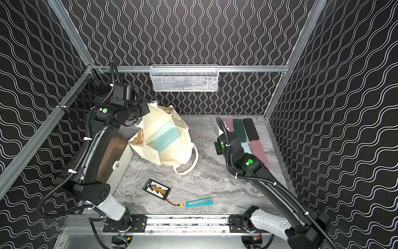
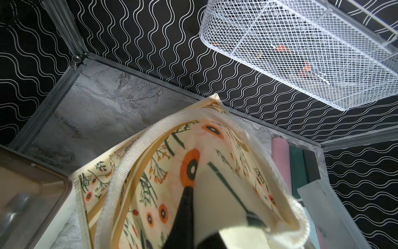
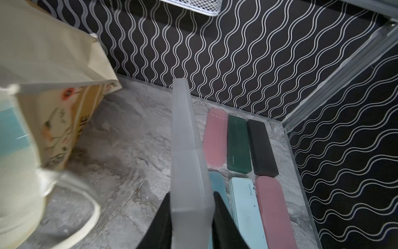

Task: Take out the pencil case from the canvas bag
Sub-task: Place the pencil case at the center of the board.

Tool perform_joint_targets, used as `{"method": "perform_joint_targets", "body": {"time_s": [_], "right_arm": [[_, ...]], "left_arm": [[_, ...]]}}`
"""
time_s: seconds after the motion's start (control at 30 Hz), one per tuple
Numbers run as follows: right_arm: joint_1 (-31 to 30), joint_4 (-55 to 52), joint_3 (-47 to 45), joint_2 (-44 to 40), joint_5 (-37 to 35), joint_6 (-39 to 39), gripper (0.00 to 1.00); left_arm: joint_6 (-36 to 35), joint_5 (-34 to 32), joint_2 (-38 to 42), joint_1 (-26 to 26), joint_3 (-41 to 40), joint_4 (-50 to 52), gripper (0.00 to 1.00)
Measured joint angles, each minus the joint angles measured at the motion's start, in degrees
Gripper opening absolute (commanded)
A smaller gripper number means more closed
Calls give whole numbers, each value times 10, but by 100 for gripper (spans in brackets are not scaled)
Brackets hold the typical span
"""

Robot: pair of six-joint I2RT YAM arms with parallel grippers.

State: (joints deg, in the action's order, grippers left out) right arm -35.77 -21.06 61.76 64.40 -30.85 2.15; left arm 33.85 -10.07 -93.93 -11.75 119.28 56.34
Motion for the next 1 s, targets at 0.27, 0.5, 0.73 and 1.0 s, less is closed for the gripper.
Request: {"method": "perform_joint_targets", "body": {"time_s": [0.27,0.5,0.73,1.0], "right_arm": [[52,56,62,171,18,3,14],[79,104,118,306,25,77,15],[92,134,173,403,21,179,16],[113,184,218,490,-4,294,16]], "left_arm": [[41,67,20,50,-16,1,0],[73,138,-10,92,39,13,0],[115,202,-63,124,108,29,0],[131,221,-66,147,104,29,0]]}}
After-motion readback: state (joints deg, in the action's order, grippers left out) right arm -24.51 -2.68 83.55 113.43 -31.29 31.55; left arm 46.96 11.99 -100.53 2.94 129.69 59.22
